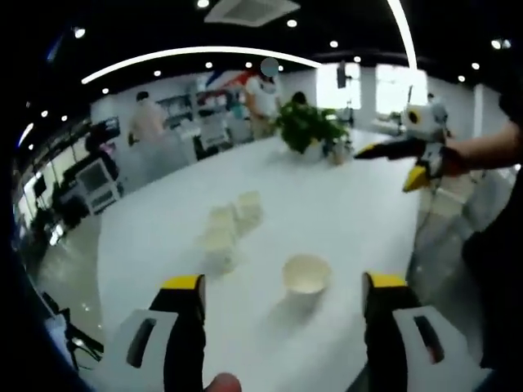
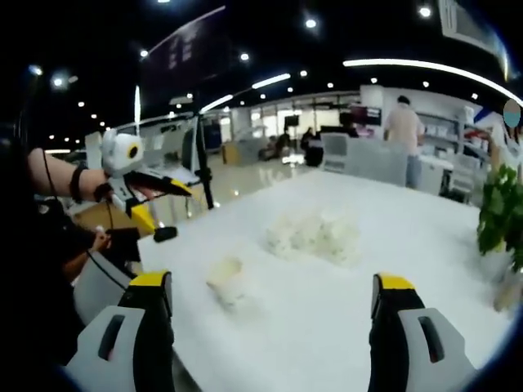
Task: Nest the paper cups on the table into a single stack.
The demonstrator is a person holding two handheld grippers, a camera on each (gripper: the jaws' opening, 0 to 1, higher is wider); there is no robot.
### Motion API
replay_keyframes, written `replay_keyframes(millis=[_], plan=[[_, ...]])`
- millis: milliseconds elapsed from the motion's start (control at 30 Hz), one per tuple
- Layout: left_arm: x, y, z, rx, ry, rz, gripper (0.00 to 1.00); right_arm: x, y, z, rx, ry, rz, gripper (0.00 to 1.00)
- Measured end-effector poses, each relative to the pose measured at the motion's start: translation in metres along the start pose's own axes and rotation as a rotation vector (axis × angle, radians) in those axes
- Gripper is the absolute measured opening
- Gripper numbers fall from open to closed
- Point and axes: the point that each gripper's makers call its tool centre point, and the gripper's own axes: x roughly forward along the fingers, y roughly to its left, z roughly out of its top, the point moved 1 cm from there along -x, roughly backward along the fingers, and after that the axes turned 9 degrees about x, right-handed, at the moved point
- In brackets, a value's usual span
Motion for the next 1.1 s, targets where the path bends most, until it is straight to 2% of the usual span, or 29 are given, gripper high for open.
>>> replay_keyframes(millis=[133,300,600,667,800,867,967,1067,1100], plan=[[-0.006,0.003,0.000,-0.029,-0.022,0.012,0.86,0.003,0.000,0.007,0.004,-0.016,0.004,1.00],[-0.009,0.009,-0.002,-0.050,-0.025,0.060,0.99,0.007,0.002,0.014,-0.027,-0.021,0.011,1.00],[-0.012,0.009,-0.006,-0.074,-0.023,0.058,0.99,0.013,-0.001,0.019,-0.077,0.003,0.026,1.00],[-0.012,0.009,-0.007,-0.078,-0.021,0.059,0.99,0.016,-0.003,0.022,-0.116,0.022,0.029,1.00],[-0.013,0.011,-0.008,-0.090,-0.028,0.070,0.99,0.025,-0.014,0.035,-0.262,0.076,0.029,0.99],[-0.013,0.012,-0.008,-0.099,-0.034,0.078,0.99,0.031,-0.018,0.038,-0.332,0.130,0.051,0.93],[-0.014,0.016,-0.012,-0.107,-0.031,0.086,0.99,0.044,-0.033,0.051,-0.472,0.177,0.026,0.91],[-0.013,0.017,-0.017,-0.107,-0.019,0.089,0.99,0.054,-0.041,0.061,-0.509,0.176,0.028,0.88],[-0.012,0.017,-0.020,-0.109,-0.012,0.090,0.99,0.060,-0.047,0.063,-0.518,0.198,0.020,0.88]])
